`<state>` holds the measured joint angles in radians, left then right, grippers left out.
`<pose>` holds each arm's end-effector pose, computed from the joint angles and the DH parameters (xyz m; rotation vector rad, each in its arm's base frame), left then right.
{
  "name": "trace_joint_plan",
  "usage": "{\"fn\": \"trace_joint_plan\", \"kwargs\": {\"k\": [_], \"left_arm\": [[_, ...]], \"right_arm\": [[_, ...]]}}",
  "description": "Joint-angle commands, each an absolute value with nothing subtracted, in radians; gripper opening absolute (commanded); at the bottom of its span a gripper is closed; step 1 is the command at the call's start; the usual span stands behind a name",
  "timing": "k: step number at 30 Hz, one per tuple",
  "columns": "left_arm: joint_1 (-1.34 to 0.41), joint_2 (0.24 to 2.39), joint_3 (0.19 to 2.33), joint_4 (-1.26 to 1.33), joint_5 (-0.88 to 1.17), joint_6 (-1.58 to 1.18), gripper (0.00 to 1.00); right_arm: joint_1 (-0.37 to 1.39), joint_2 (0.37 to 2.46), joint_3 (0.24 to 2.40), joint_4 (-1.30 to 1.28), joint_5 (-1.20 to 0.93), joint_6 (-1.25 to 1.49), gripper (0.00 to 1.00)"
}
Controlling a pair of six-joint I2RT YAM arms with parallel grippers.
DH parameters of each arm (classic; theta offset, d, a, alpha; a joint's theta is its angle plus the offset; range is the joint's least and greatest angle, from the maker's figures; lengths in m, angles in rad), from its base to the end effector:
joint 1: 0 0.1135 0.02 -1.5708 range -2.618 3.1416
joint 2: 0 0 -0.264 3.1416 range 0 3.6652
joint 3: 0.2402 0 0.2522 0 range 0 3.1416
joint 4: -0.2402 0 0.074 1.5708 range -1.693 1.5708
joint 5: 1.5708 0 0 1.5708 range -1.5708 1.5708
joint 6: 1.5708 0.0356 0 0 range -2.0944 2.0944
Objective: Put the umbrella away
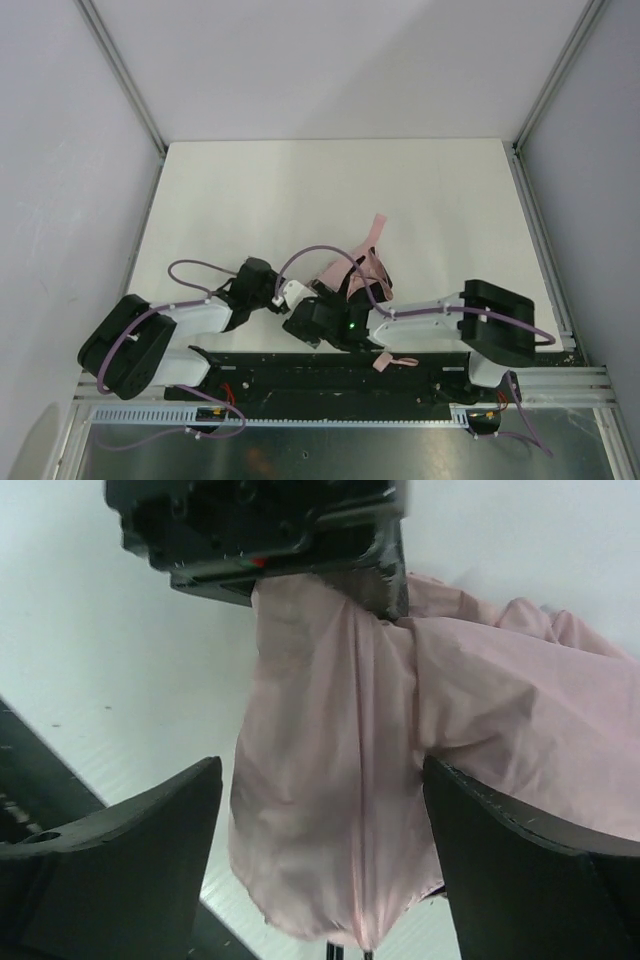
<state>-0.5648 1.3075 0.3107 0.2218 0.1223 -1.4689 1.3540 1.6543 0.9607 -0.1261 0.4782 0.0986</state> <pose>0.1774 -0.1176 0.1188 -1.0902 2.4003 -1.0269 0.0893 0.3293 0.1889 -1.1581 1.9681 0.1809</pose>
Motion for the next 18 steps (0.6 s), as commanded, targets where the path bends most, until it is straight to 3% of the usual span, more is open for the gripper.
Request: {"fn": "trace_joint_plan", "kwargs": {"k": [1, 5, 9, 14, 16, 18], "left_arm": [[-0.572, 1.301, 0.324, 0.132, 0.084, -1.474, 0.0], [-0.571, 1.298, 0.335, 0.123, 0.091, -1.477, 0.0], [-0.572, 1.293, 0.341, 0.116, 0.089, -1.484, 0.0], [-0.569, 1.28, 0.355, 0.122, 0.071, -1.46, 0.0], [-0.566, 1.268, 0.352, 0.138, 0.065, -1.452, 0.06], [-0.558, 1.254, 0.343, 0.161, 0.06, -1.441, 0.2]], "right_arm": [[1.366, 1.742, 1.005, -0.048, 0.578, 0.01, 0.84], [1.352, 1.832, 1.005, -0.058, 0.657, 0.014, 0.73], [1.314, 1.891, 0.98, -0.066, 0.58, 0.072, 0.4], [1.253, 1.905, 0.89, -0.028, 0.322, 0.136, 0.06], [1.208, 1.907, 0.844, 0.006, 0.197, 0.155, 0.01], [1.164, 1.905, 0.785, 0.059, 0.091, 0.172, 0.0]]}}
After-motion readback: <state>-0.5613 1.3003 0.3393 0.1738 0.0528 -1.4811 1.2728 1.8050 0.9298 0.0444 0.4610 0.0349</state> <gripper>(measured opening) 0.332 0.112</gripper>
